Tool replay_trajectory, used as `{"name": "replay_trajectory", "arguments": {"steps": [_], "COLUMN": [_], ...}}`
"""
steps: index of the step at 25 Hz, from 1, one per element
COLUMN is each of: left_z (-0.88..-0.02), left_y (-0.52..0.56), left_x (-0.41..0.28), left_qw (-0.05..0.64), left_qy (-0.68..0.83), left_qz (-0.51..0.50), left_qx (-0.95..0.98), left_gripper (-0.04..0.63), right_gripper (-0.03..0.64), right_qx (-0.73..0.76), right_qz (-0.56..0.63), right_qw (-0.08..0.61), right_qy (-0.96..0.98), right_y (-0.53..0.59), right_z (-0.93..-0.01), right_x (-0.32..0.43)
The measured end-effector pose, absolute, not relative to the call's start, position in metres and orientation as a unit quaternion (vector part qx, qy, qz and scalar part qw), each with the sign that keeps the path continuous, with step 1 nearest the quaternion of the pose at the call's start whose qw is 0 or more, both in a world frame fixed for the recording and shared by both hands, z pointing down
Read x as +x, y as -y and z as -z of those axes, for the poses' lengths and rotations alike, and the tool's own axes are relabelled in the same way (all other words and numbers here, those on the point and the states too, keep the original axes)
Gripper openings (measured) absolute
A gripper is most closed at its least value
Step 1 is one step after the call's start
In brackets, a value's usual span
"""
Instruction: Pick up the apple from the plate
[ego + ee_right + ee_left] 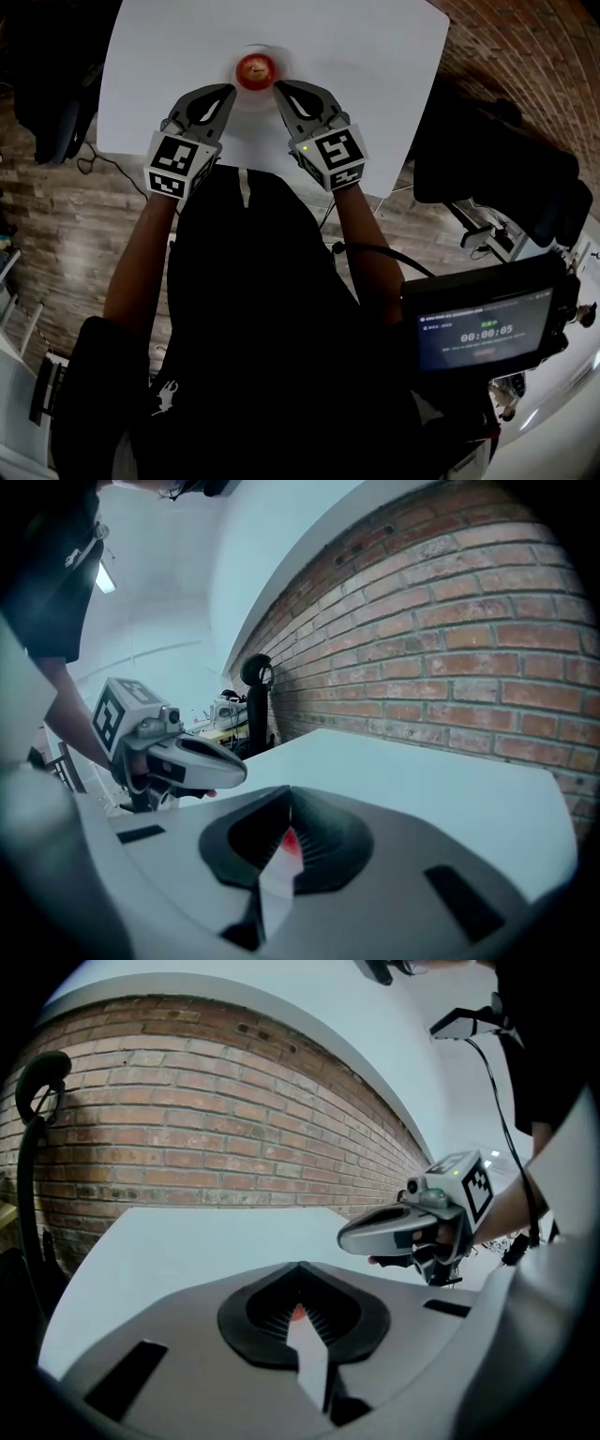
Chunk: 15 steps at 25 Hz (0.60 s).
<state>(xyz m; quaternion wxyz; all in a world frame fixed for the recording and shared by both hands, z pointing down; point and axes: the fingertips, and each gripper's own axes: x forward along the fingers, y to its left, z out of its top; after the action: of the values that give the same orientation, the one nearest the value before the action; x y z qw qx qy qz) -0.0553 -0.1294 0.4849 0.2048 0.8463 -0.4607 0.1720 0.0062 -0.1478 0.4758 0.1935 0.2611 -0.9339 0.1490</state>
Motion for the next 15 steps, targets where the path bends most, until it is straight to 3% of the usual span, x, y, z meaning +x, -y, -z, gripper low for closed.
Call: {"name": "replay_trajectory", "arguments": {"steps": [15], "left_z": [-0.502], "left_y": [0.130], "left_x": [-0.050], "left_qw": [0.223], "left_qy": [0.442], "left_qz": [-0.175], "left_qx": [0.851], "left_gripper": [0.006], "right_gripper": [0.017], "right_qx": [0.266], "right_qz": [-0.158], "right_qw": [0.237], "right_qy": [0.921], "right_y": [0.147], "right_z": [-0.515], "right_x": [0.009]}}
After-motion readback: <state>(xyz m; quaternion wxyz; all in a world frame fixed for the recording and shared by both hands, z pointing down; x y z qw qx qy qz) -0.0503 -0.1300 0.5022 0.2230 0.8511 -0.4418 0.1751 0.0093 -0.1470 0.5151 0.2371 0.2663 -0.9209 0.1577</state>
